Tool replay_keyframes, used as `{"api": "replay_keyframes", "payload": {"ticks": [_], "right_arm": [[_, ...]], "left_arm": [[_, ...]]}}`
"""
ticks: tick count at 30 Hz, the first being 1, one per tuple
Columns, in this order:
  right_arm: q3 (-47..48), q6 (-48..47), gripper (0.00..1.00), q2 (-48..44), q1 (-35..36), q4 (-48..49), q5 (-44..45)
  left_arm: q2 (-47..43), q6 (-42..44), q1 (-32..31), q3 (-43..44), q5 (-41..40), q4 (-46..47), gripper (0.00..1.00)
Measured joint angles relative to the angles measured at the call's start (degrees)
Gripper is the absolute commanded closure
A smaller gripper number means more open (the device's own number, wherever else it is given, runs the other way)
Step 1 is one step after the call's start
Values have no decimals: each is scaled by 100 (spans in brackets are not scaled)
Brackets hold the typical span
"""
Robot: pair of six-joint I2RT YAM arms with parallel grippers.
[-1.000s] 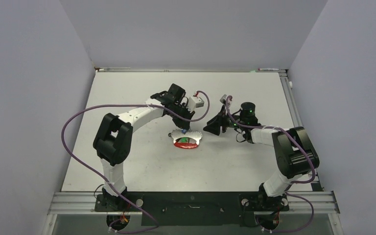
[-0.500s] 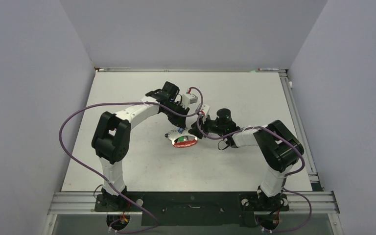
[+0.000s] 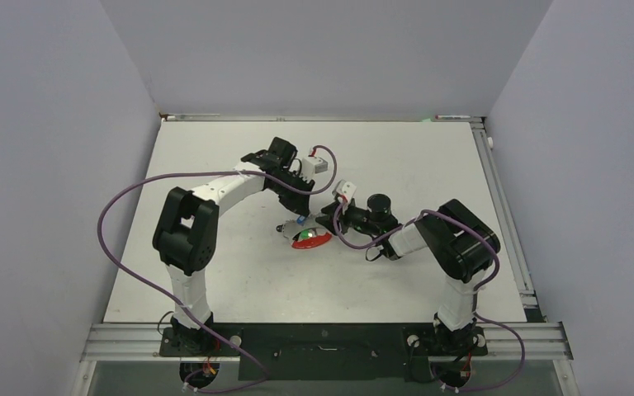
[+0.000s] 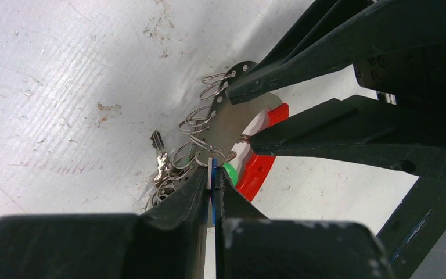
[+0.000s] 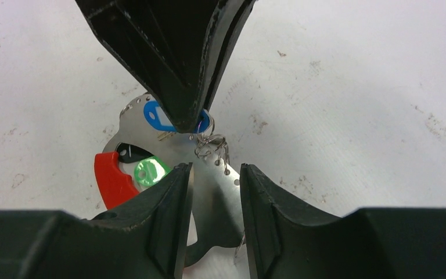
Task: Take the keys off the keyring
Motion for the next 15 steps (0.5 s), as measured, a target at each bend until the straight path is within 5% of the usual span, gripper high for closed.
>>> {"api": "replay_keyframes", "payload": {"ticks": [15], "right_arm": [[-4,48,64,330,350,566,271]], "left_arm": [[0,-28,20,-83,20,4,100]]}}
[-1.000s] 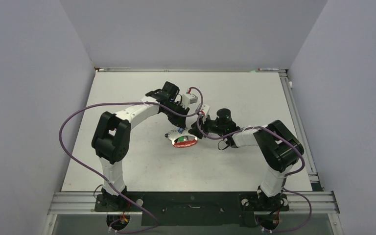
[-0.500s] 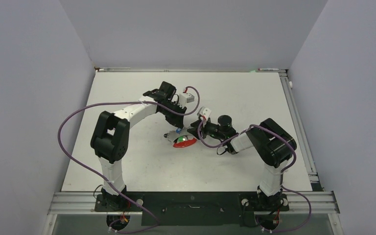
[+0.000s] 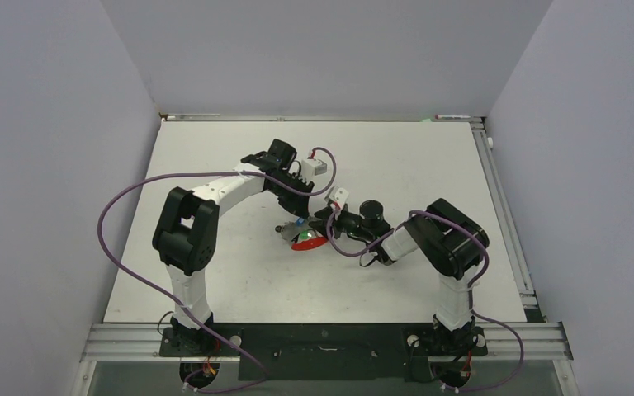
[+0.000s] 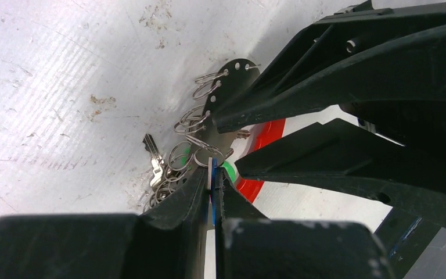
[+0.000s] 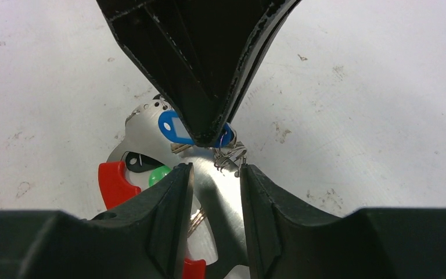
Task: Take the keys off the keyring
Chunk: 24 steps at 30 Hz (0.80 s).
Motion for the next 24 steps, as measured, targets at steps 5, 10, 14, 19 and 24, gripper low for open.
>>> {"api": "replay_keyframes", "payload": {"ticks": [5,10,14,19,24], "right_arm": [[4,-4,64,57,70,7,195],[24,4,66,63,107,50,361],[157,2,67,210,144,63,468],[221,-13,66,356,229,-24,577],[278,-74,69,398,293,-66,737]], "left_arm": [[0,2,0,-57,35,-4,100],[0,2,0,-63,46,-2,100],[0,7,0,-76,55,-4,100],[-2,4,4,-83,74,0,100],[-2,4,4,-90,79,0,100]]}}
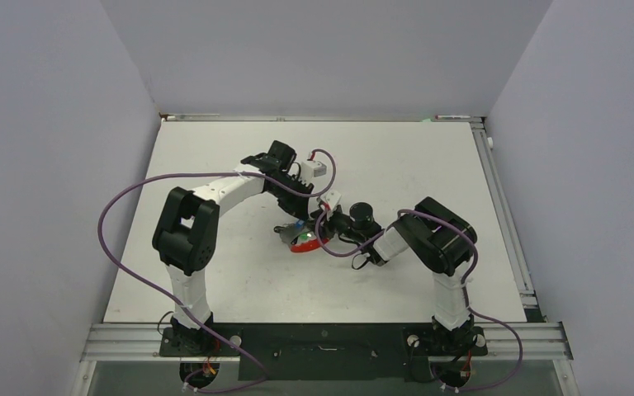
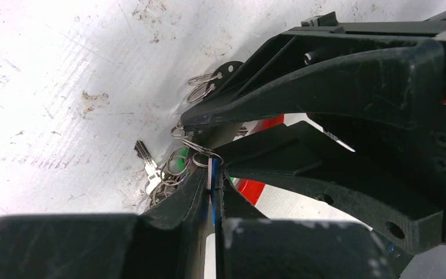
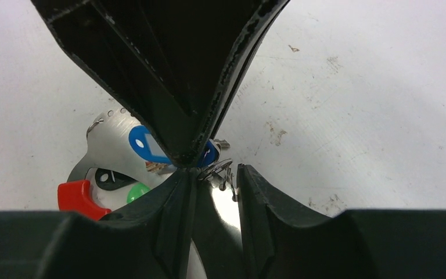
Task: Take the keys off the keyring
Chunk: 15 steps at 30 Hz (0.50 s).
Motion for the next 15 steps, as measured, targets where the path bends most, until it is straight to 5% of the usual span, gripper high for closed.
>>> {"api": "replay_keyframes", "payload": {"ticks": [6,15], "right_arm": [[68,-31,94,39,28,-46,61],[76,-308,95,-13,31,-149,-116]], "left_arm": [[0,2,7,-70,-26,37,100],[-9,-39,173,-83,-26,17,100]]}}
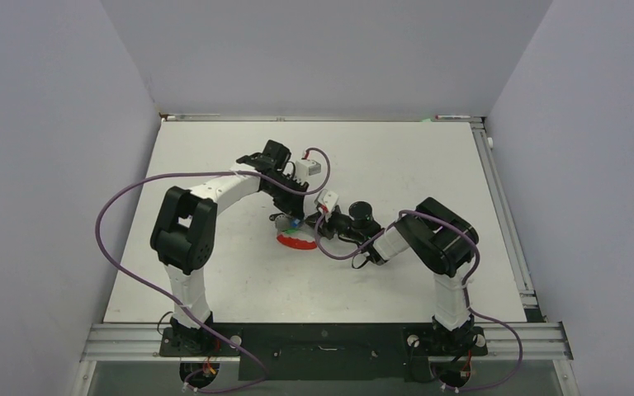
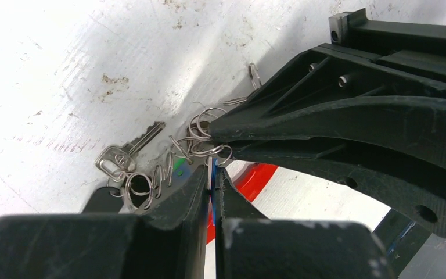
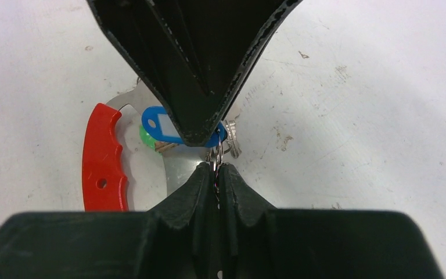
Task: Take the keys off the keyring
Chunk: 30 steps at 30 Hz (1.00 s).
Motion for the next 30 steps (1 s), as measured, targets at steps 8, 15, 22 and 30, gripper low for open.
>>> {"api": "replay_keyframes", "payload": {"ticks": [8,15,22,30], "right_arm": [[-39,-260,95,-232,-22,-232,-267],[-166,-317,95,-369,-74,-155,-407],[-286,-295,95,-374,-225,168,-870],[-289,50,95,-463,-468,391,-1679]], "left_arm": [[-79,-52,131,-9,42,-83,100],[-153,-136,197,-76,52,-144,100],[-162,-267,205,-103,155,-229,100],[-387,-468,282,-337,520,-188,99]]}}
